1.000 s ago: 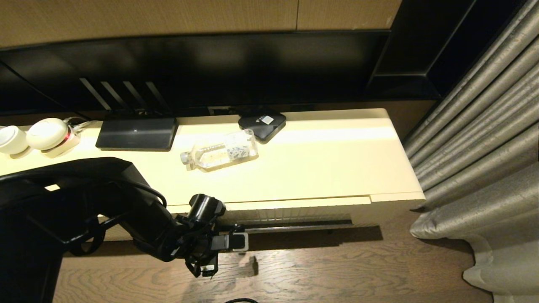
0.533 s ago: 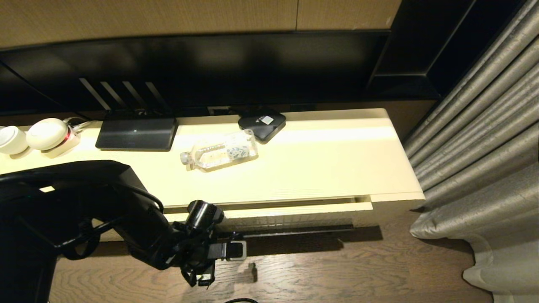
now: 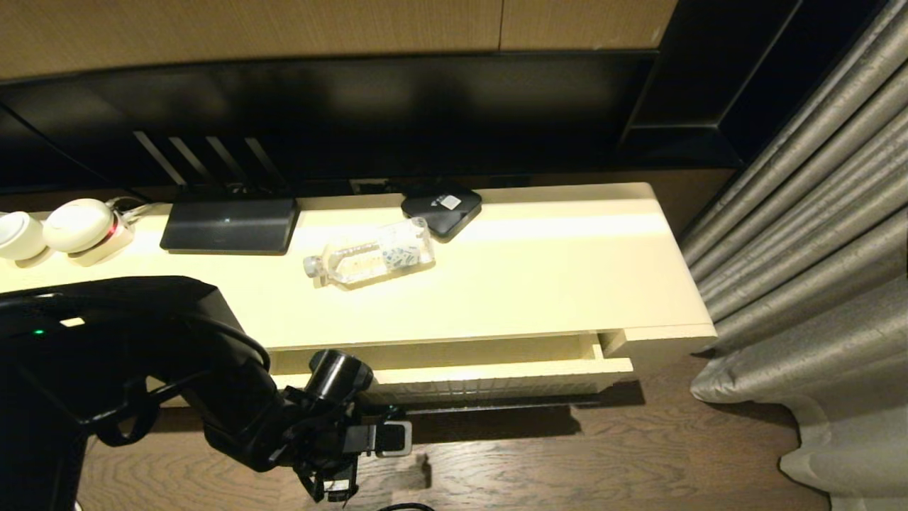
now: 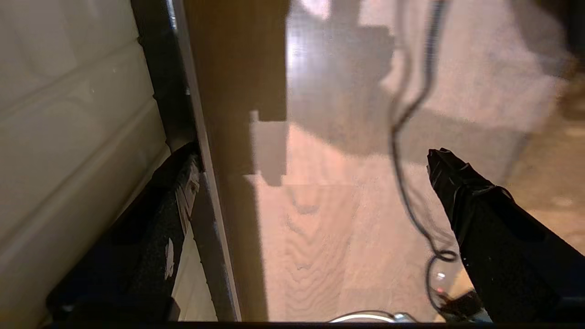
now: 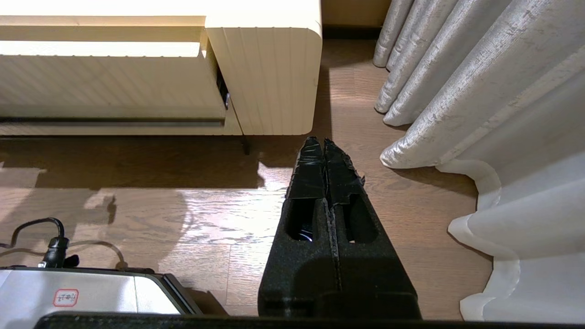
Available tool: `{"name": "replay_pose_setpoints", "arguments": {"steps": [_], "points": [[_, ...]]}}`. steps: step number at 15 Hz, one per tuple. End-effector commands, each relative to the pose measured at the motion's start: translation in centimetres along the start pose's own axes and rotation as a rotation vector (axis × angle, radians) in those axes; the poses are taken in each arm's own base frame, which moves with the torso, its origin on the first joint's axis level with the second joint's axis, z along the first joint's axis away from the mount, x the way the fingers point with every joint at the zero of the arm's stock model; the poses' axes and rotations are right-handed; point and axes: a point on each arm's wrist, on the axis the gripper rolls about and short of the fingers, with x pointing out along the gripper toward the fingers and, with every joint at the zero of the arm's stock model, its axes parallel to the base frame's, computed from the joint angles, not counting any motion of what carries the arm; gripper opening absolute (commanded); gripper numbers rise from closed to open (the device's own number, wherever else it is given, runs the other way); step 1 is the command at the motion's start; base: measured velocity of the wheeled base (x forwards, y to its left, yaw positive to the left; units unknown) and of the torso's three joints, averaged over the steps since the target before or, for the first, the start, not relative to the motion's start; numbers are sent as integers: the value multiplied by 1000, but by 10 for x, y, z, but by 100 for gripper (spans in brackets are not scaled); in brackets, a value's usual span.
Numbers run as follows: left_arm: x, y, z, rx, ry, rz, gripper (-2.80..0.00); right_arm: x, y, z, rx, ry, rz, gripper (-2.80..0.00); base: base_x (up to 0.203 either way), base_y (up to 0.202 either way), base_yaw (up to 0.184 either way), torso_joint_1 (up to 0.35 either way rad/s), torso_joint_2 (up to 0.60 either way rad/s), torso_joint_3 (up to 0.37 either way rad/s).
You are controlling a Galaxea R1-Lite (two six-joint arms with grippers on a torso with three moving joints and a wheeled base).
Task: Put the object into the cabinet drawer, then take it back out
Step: Open the drawer
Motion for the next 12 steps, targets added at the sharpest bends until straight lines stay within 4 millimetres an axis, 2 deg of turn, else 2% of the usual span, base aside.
{"name": "replay_pose_setpoints", "arguments": {"steps": [1, 4, 7, 12], "points": [[-14, -4, -1, 9, -17, 5, 0, 0, 0, 0, 1, 1, 0, -280, 0, 0, 0, 0, 0, 0], [-37, 1, 0, 3, -47, 66, 0, 0, 0, 0, 1, 2, 1, -280, 0, 0, 0, 0, 0, 0], [-78, 7, 0, -3, -93, 170, 0, 0, 0, 0, 1, 1, 1, -280, 0, 0, 0, 0, 0, 0], [-109, -5, -7, -23, -121, 228, 0, 0, 0, 0, 1, 1, 1, -280, 0, 0, 0, 0, 0, 0]]}}
